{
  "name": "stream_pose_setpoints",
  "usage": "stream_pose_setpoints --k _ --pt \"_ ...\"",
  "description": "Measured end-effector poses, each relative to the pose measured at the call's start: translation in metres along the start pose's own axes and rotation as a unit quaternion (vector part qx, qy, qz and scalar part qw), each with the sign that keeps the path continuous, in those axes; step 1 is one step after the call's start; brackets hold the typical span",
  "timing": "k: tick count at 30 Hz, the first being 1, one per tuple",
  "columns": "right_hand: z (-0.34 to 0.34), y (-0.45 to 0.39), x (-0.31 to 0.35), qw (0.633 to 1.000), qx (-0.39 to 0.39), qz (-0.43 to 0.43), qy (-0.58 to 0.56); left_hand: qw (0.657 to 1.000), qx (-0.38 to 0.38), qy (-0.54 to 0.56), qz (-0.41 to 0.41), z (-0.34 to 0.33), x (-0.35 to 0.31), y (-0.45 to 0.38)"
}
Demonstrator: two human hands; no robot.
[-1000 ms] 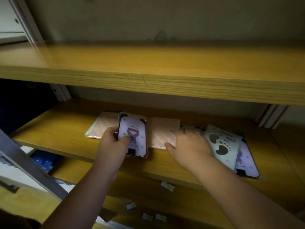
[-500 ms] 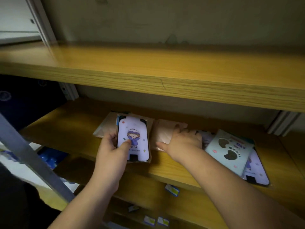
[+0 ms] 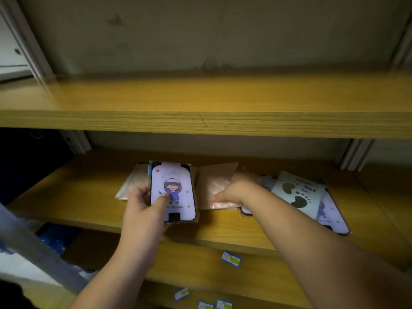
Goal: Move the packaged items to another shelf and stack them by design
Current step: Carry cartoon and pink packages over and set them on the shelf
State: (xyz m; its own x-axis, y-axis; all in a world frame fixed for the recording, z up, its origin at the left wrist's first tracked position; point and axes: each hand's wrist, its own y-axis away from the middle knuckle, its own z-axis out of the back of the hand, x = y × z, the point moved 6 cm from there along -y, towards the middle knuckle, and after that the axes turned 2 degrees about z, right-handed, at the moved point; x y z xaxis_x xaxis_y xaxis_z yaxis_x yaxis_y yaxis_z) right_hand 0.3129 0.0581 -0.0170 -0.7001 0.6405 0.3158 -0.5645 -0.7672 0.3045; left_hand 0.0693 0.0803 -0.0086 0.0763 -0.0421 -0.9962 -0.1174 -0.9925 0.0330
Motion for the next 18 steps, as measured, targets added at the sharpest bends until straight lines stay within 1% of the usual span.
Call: stream_pose_setpoints --k 4,6,7,8,9,10,11,13,16,17,18 --pt "0.006 0.002 -0.004 0.997 -0.045 -0.019 -0.064 1.000 0.008 -0.001 0.010 -0.003 0.002 -0.004" --pt "0.008 0.006 -0.006 0.986 -0.067 -0.011 -0.155 1.000 0.008 0.008 0.020 -0.004 0.004 -0.008" --pt "0.009 0.009 -0.009 0.970 -0.082 0.000 -0.230 1.000 0.009 0.010 0.024 -0.006 0.005 -0.010" --pt "0.009 0.013 -0.015 0.936 -0.106 0.004 -0.335 1.000 0.013 0.011 0.025 -0.009 0.006 -0.012" --pt "0.009 0.018 -0.023 0.889 -0.126 0.004 -0.441 0.999 0.017 0.013 0.024 -0.012 0.006 -0.014" --pt "0.007 0.025 -0.031 0.840 -0.128 -0.004 -0.528 0.999 0.020 0.016 0.024 -0.014 0.006 -0.015" --pt "0.006 0.031 -0.038 0.798 -0.119 -0.008 -0.591 0.999 0.023 0.021 0.023 -0.018 0.006 -0.015" --pt "0.007 0.042 -0.053 0.746 -0.103 -0.011 -0.658 0.999 0.028 0.034 0.027 -0.026 0.008 -0.011" --pt "0.015 0.063 -0.085 0.675 -0.102 -0.013 -0.731 0.998 0.036 0.045 0.034 -0.039 0.011 0.000" --pt "0.017 0.071 -0.096 0.657 -0.101 -0.016 -0.747 0.998 0.039 0.042 0.034 -0.043 0.012 0.005" --pt "0.019 0.079 -0.107 0.651 -0.104 -0.021 -0.752 0.998 0.040 0.040 0.033 -0.046 0.013 0.010"
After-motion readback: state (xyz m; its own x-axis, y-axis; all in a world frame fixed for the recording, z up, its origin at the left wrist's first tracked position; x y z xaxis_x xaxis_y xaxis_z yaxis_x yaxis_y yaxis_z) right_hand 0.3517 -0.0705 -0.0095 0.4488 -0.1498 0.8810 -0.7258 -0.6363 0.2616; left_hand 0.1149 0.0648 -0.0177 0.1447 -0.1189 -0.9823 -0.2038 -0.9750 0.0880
